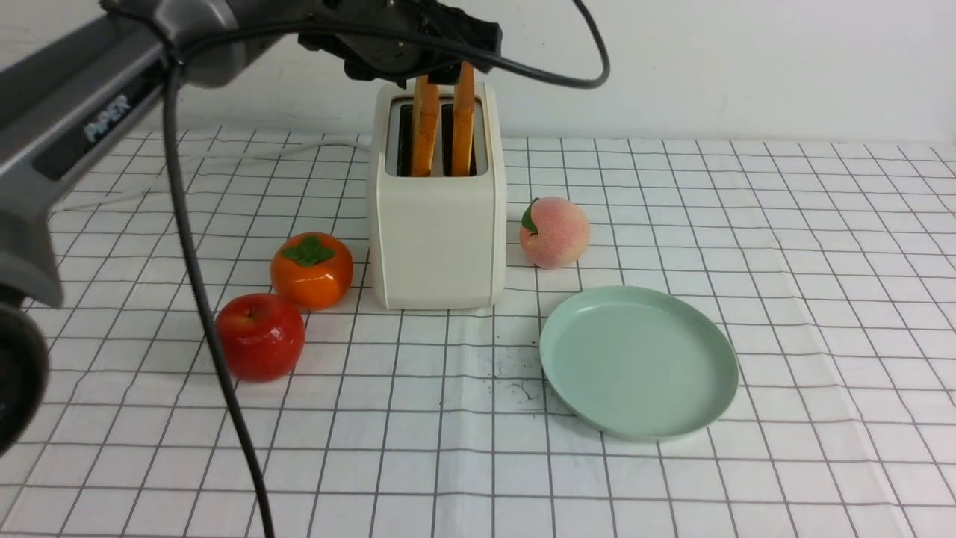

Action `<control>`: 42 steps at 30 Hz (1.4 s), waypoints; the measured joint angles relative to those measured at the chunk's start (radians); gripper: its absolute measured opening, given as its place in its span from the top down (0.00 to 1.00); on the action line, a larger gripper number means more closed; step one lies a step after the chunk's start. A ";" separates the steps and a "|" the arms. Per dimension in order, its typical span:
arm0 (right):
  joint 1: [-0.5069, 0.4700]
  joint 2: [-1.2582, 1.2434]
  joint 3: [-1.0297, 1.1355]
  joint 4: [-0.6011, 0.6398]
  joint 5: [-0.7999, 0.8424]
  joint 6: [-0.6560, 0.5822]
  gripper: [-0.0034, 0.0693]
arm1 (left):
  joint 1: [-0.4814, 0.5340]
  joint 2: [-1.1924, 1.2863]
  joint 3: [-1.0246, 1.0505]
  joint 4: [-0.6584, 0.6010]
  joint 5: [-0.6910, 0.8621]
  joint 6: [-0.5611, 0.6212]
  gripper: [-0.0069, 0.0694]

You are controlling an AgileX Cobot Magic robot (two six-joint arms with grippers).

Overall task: Take toasted bread from bread machine on white checkered table place on plate.
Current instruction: 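Reach for a toast slice standing in the toaster with the left gripper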

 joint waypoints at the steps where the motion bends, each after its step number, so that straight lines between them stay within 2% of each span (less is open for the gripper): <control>1: 0.000 0.000 0.000 0.000 0.000 0.000 0.62 | 0.000 0.003 -0.001 0.005 -0.003 0.000 0.40; 7: 0.000 0.000 0.000 0.000 0.000 0.000 0.62 | 0.000 0.048 -0.006 0.138 -0.080 -0.110 0.44; 18: 0.000 0.000 0.000 0.000 0.000 0.000 0.62 | 0.000 0.118 -0.008 0.190 -0.159 -0.151 0.46; 25: 0.000 0.000 0.000 0.000 0.000 0.000 0.62 | -0.001 0.141 -0.009 0.277 -0.172 -0.233 0.47; 31: 0.000 0.000 0.000 0.000 0.000 0.000 0.62 | -0.002 0.150 -0.011 0.300 -0.174 -0.253 0.59; 35: 0.000 0.000 0.000 0.000 0.000 0.000 0.62 | -0.002 0.147 -0.013 0.305 -0.172 -0.255 0.77; 42: 0.000 0.000 0.000 0.000 0.000 0.000 0.62 | -0.002 0.126 -0.013 0.309 -0.163 -0.255 0.78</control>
